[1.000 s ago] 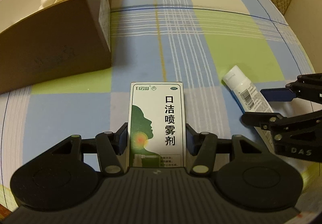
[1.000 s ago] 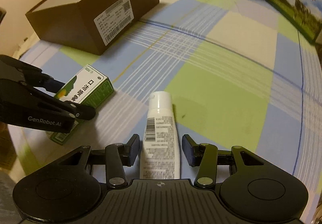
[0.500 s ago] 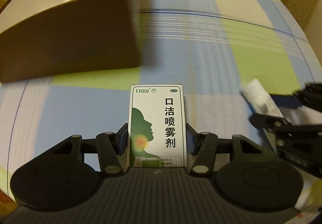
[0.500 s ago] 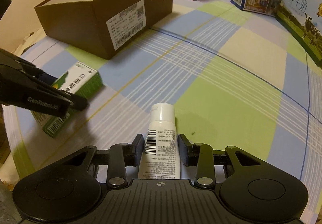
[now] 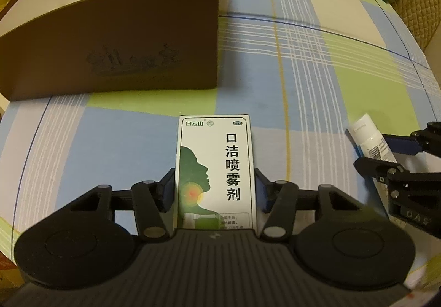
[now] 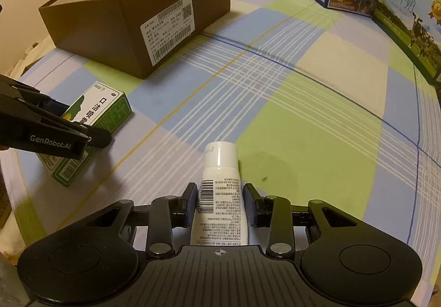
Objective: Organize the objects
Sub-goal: 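Carry the spray box and white tube over the brown box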
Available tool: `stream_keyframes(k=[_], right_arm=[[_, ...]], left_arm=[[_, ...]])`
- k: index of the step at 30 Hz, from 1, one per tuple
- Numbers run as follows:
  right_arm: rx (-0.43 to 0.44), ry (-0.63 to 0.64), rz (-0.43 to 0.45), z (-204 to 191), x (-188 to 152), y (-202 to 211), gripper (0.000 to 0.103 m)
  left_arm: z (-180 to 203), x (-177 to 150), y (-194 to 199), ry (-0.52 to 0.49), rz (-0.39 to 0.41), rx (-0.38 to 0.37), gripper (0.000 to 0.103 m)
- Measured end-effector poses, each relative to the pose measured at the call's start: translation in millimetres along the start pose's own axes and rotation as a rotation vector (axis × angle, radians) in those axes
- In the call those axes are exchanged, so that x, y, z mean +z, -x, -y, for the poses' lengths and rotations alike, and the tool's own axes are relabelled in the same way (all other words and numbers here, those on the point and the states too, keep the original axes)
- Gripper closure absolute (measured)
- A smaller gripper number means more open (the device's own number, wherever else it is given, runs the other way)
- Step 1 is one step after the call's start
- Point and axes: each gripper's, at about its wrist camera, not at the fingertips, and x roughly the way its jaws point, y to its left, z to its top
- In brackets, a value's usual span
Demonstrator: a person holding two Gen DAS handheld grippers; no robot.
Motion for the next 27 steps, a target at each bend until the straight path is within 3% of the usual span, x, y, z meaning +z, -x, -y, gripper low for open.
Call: stream_keyframes(k=[14, 27], right_arm=[[0.049, -0.065, 0.003, 1, 6, 7, 0.071], [0.129, -0.045, 0.082, -26, 44, 24, 0.071]], left_arm=[[-7, 3, 1, -0.010, -0.024, 0.024, 0.052], [-41, 10, 16, 0.019, 0.010, 0.044, 0.052]])
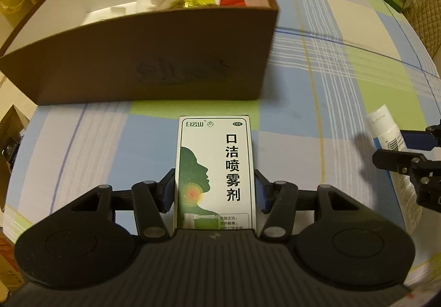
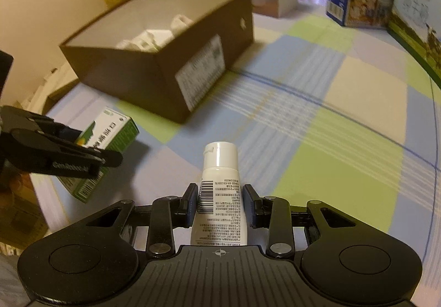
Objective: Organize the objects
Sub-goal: 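Carry the spray box and white tube over the brown box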
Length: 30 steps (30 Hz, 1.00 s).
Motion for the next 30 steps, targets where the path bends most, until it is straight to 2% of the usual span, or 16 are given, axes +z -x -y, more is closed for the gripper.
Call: stream_keyframes(k=[14, 22, 30], right_arm=[[0.119, 0.087, 0.069, -64, 52, -10, 0.071], [0.188, 0.093, 0.126, -96, 89, -15, 0.071], [0.192, 0.070, 0.205, -112, 142, -23, 0.071]], left_arm=[[-64, 7, 35, 0.063, 0.061, 0.018, 0.052], [-109, 10, 64, 0.087, 0.114, 0.035, 0.052], [-152, 42, 87, 0.094, 0.203, 0.022, 0.052]])
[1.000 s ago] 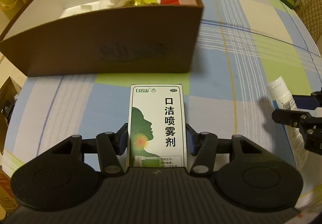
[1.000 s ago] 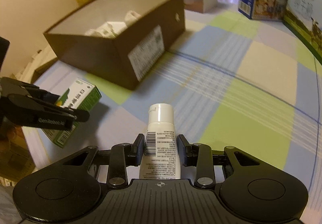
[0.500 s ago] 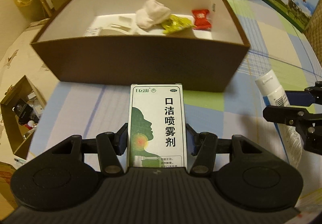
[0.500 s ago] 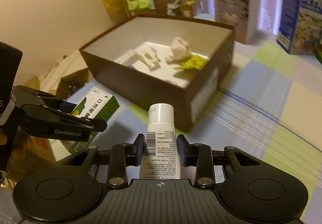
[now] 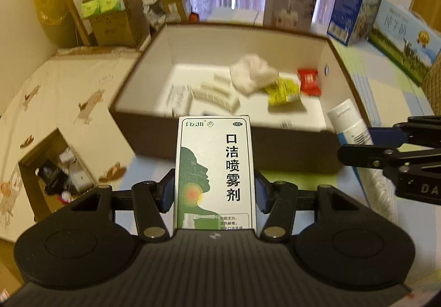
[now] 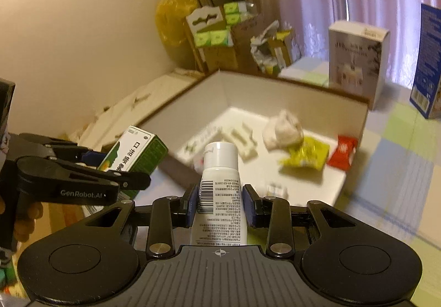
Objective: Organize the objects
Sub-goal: 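Carry the spray box and white tube over the brown box, then release the white tube from the right gripper while the left gripper releases the spray box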
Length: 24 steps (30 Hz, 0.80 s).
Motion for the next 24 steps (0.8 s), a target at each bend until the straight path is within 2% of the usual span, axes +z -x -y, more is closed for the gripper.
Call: stream_keyframes(k=[8, 12, 19, 24], right_arm=[[-0.076, -0.045, 0.094, 14, 49, -15, 0.071], [-0.110, -0.088, 0.099, 30, 64, -29, 0.071], [-0.200, -0.149, 0.047, 53, 73, -66, 0.071], [-0.257, -0.172, 0.009, 64, 71, -85, 0.071]], left_arm=[[-11, 58, -10, -0.044, 0.099, -0.043, 0.052], [-9, 85, -25, -0.074, 0.122, -0.059, 0.052], [-5, 118, -70, -0.118, 0.097, -0.062, 0.052], [-9, 127, -102, -0.142, 0.056, -0.050, 0.052]])
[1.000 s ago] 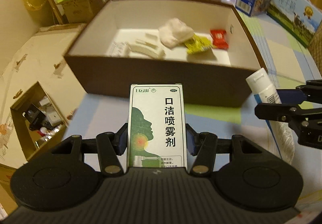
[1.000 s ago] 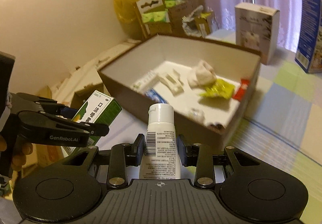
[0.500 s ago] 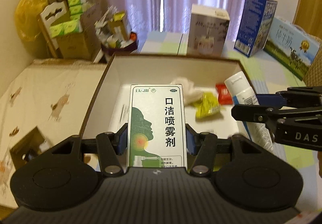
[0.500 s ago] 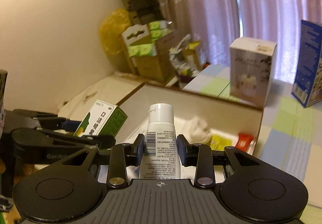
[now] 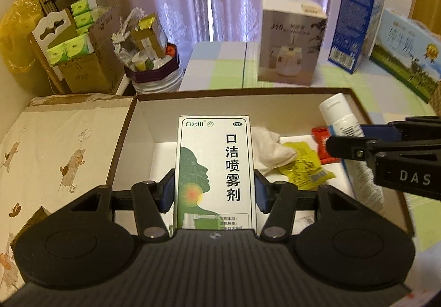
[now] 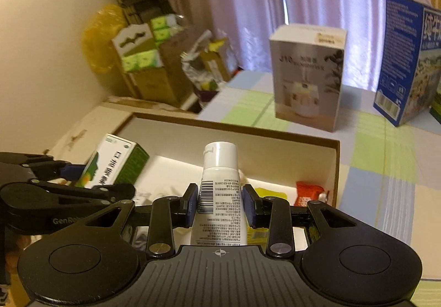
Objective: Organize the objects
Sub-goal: 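Release the white tube from the right gripper while the left gripper releases the spray box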
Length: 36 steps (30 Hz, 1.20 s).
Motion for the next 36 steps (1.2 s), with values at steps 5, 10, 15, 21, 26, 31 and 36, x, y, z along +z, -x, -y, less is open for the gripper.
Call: stream_keyframes(k=[5, 10, 15, 21, 26, 31, 36], right_arm=[[-0.047, -0.012, -0.034, 8, 1, -19, 0.071], [-0.080, -0.031, -0.052, 15, 4, -34, 0.071], [-0.100, -0.035, -0.071, 20, 7, -46, 0.071], [-0.120, -0.073, -0.099, 28, 11, -56, 0.071], [-0.123, -0.080, -0.098, 30, 13, -55, 0.070], [-0.121, -0.085, -0.111, 30, 10, -54, 0.069], [-0.119, -0.086, -0.122, 27, 6, -54, 0.068]], left_arm=[[-8, 6, -26, -0.018, -0.030, 0.005, 0.052], [-13, 9, -43, -0.025, -0.050, 0.003, 0.052], [-17, 11, -55, -0.031, -0.066, -0.002, 0.052], [-21, 11, -66, -0.033, -0.083, -0.008, 0.052], [-26, 10, -74, -0.032, -0.096, -0.006, 0.052], [-30, 10, -80, -0.032, -0.106, -0.002, 0.052], [-33, 10, -85, -0.036, -0.114, -0.002, 0.052]])
